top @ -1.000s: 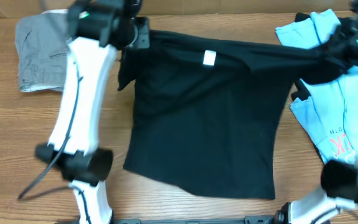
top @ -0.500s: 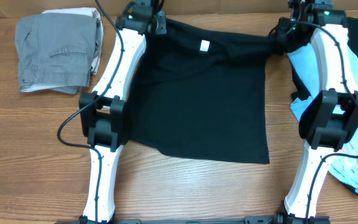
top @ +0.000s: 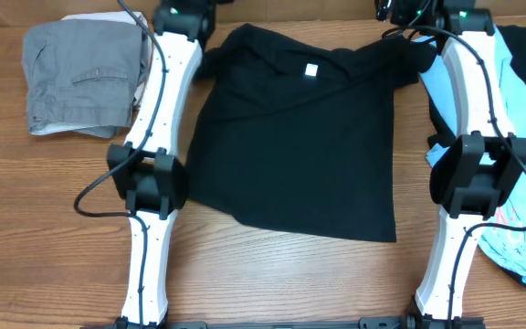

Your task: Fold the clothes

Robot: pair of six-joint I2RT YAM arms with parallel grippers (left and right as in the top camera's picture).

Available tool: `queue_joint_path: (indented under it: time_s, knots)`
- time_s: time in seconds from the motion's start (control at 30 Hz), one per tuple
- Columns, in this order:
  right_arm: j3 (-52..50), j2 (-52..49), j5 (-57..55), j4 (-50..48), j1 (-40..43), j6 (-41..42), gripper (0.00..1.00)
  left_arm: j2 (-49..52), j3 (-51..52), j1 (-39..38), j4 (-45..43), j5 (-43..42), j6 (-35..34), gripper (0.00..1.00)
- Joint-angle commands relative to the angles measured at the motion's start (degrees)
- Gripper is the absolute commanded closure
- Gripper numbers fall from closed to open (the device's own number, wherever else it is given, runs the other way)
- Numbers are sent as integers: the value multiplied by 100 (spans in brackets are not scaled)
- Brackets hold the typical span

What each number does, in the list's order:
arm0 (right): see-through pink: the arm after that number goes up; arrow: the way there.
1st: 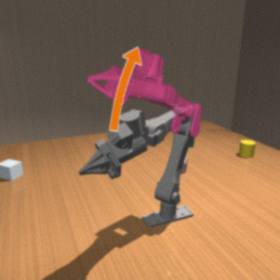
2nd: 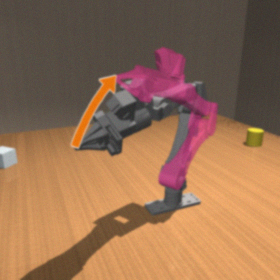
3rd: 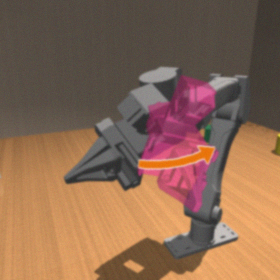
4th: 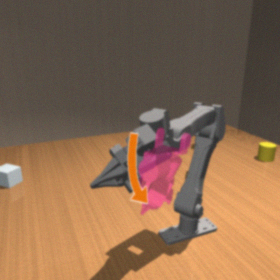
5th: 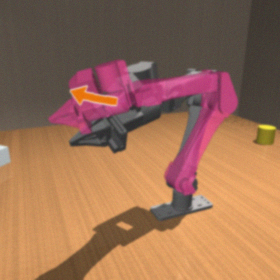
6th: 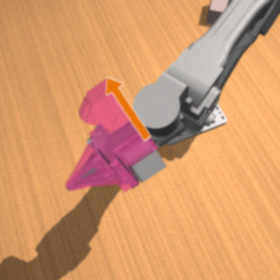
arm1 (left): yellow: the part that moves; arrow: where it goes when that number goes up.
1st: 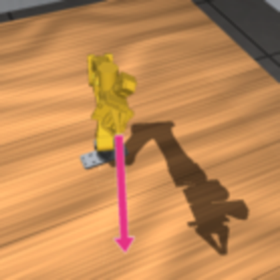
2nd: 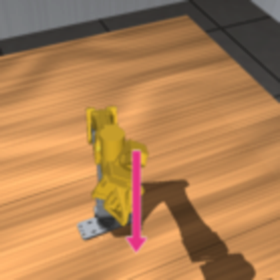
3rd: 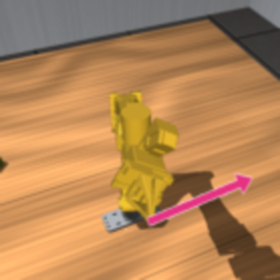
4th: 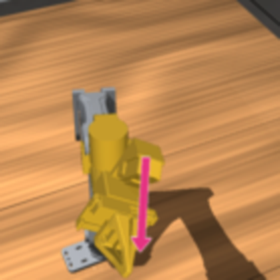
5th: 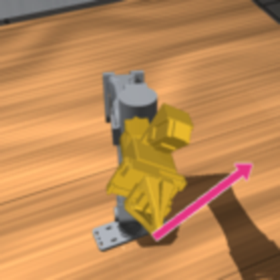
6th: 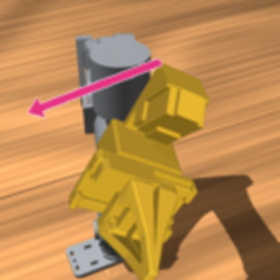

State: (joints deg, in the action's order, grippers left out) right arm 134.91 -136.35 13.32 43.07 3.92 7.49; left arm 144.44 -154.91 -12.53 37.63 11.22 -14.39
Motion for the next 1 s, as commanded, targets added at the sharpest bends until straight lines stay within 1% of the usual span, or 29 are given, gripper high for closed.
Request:
queue_joint_path:
  time_s: [0.0, 0.13, 0.2, 0.27, 0.33, 0.43, 0.5, 0.63, 0.73, 0.83, 0.97]
  knots:
    - [549, 203, 31, 555, 83, 179, 0, -90, -728, 57, 870, -109, 94, 0]
    - [1154, 337, 28, 2267, 63, 177, 0, -90, -1521, 70, 2520, -455, 354, 0]
    - [1344, 396, 61, 3154, 20, 177, 0, -90, -1902, 68, 3272, -643, 612, 0]
    - [1390, 468, 120, 3978, -55, 177, 0, -92, -2229, 68, 3860, -739, 776, 0]
    - [1390, 501, 114, 4647, -162, 175, 0, -107, -2520, 74, 4450, -844, 778, 0]
    - [1390, 507, 33, 5344, -378, 177, 0, -295, -2514, 109, 5064, -1152, 778, 0]
    - [1322, 581, -17, 5401, -568, 212, 0, -402, -2514, 153, 5405, -1300, 780, 0]
    - [1185, 903, -157, 5401, -1043, 514, 0, -678, -2514, 304, 5895, -1318, 824, 0]
    - [754, 1316, -551, 5401, -1394, 837, 0, -949, -2511, 487, 5917, -1488, 846, 0]
    - [4, 1775, -713, 5399, -1683, 1045, 0, -1172, -2511, 682, 5917, -1510, 844, 0]
    - [-1473, 2365, -1145, 5340, -2124, 1467, 0, -1281, -2511, 968, 5917, -1558, 846, 0]
